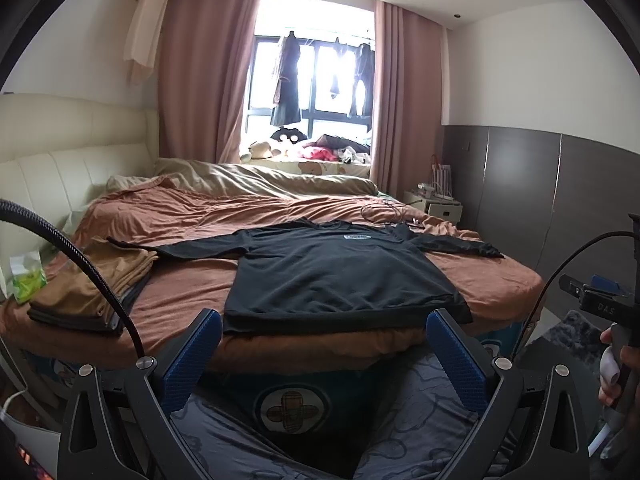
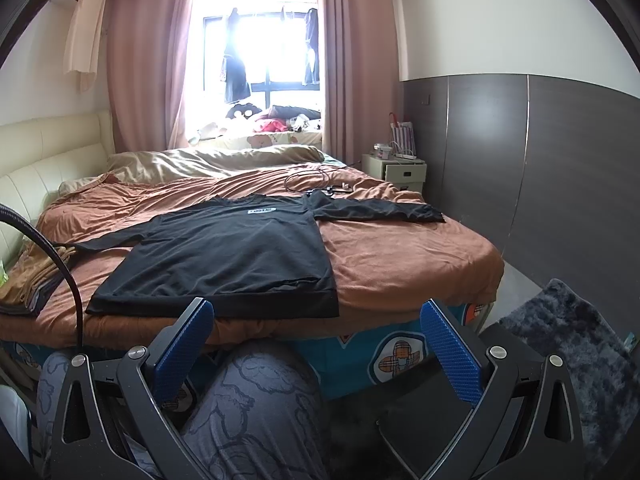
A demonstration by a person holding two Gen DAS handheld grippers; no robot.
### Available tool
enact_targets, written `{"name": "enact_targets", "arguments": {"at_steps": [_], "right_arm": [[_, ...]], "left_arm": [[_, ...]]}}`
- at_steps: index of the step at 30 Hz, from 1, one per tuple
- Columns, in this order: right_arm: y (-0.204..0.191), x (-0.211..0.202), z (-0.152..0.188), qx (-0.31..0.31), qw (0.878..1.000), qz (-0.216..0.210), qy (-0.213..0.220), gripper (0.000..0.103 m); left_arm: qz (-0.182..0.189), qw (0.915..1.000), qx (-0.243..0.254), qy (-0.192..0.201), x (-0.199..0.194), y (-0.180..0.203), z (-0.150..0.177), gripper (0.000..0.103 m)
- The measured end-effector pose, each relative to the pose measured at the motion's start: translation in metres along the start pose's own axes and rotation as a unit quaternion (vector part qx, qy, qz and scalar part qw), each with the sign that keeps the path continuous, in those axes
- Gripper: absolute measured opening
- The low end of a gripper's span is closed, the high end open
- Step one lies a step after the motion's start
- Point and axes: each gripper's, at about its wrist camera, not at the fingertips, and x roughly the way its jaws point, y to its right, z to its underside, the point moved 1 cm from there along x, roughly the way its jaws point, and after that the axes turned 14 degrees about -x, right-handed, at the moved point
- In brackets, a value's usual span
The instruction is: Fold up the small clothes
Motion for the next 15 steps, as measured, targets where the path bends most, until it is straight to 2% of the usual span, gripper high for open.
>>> {"name": "enact_targets", "arguments": {"at_steps": [15], "right_arm": [[0.0016,0.0017,-0.0006,-0.001,1.0,0.002,-0.001,0.103]], "left_arm": [[0.0,1.0,-0.007,0.002,0.0023,-0.0036,-0.0019,0.103]]}}
